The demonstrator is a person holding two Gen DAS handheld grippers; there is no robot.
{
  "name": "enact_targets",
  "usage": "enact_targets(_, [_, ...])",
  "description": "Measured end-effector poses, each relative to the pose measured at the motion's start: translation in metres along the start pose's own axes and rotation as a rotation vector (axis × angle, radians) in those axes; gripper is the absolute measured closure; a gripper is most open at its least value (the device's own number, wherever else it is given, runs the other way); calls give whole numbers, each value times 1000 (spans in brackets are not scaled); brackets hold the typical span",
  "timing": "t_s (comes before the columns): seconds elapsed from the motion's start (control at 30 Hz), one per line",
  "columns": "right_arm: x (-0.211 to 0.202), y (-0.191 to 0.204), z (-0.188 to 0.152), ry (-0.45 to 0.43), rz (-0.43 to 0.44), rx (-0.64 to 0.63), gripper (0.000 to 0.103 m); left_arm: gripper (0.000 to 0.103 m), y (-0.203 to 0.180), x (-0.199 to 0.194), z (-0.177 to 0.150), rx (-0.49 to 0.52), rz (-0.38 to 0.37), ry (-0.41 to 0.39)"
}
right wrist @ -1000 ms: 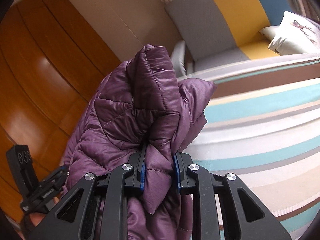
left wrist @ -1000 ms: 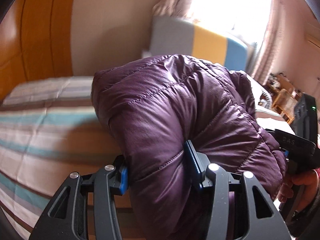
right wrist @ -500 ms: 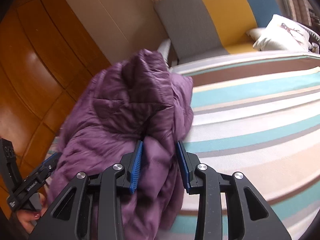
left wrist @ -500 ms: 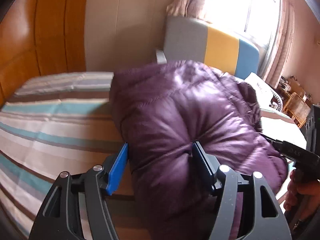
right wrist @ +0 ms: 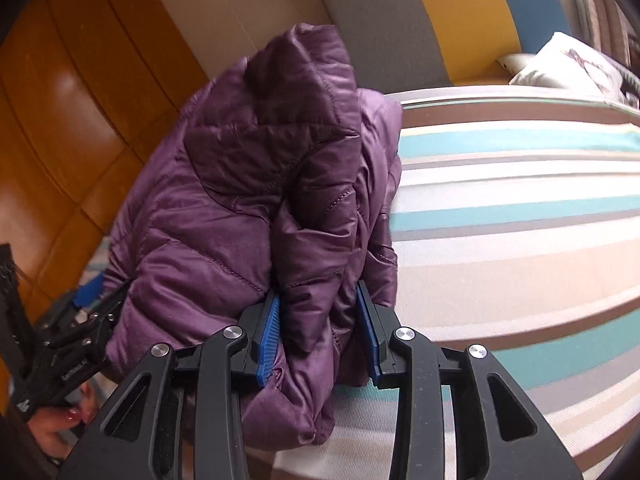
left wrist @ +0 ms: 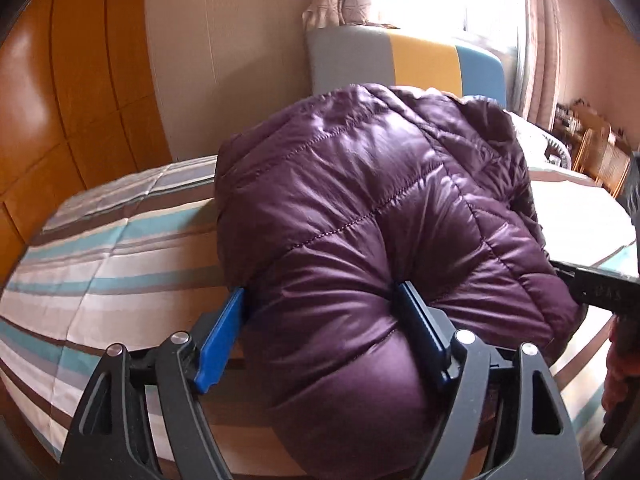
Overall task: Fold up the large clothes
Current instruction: 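Open both grippers and pull them back from the folded jacket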
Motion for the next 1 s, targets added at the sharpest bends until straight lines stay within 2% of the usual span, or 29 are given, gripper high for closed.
enact_targets(0.17, [-10, 8, 3, 8, -28, 6, 69, 24, 0, -6, 6, -38, 2, 21])
enact_targets(0.23, [-21, 11, 4, -10, -42, 19, 64, 6, 1, -14, 5, -69, 22, 29])
enact_targets(0.27, [-27, 13, 3, -20, -51, 25, 63, 2, 3, -18, 3, -90, 26, 28])
enact_targets(0.37, [-45, 20, -3, -37, -64, 32, 54, 2, 5, -31, -4, -154, -5, 29])
enact_targets(0.43, [-54, 25, -11, -51, -69, 18, 44, 2, 6, -40, -11, -191, 2, 24])
enact_targets(0.6, [-74, 34, -29, -73, -86, -28, 43, 2, -2, -61, -24, -183, 47, 6])
enact_targets(0.63, [-78, 39, -32, -75, -87, -36, 37, 2, -5, -64, -26, -179, 61, 7])
enact_targets(0.7, [-84, 46, -39, -79, -91, -59, 31, 2, -9, -72, -31, -173, 109, 12])
enact_targets(0.8, [-93, 60, -50, -91, -95, -113, 31, 2, -10, -85, -37, -179, 141, 15])
enact_targets(0.9, [-103, 72, -59, -116, -121, -143, 20, 2, -8, -102, -44, -218, 143, -10])
enact_targets(1.0, [-110, 77, -63, -133, -125, -142, 20, 2, -6, -114, -50, -230, 184, -22])
Point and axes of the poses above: each gripper's, at about its wrist camera, not at the fingertips, and x roughly the way its jaws point, y to its left, z to its top, the point moved 2 cm from there along x, roughly the way its jaws point, and after that the axes turned 8 degrees about y, right-handed, at the moved point
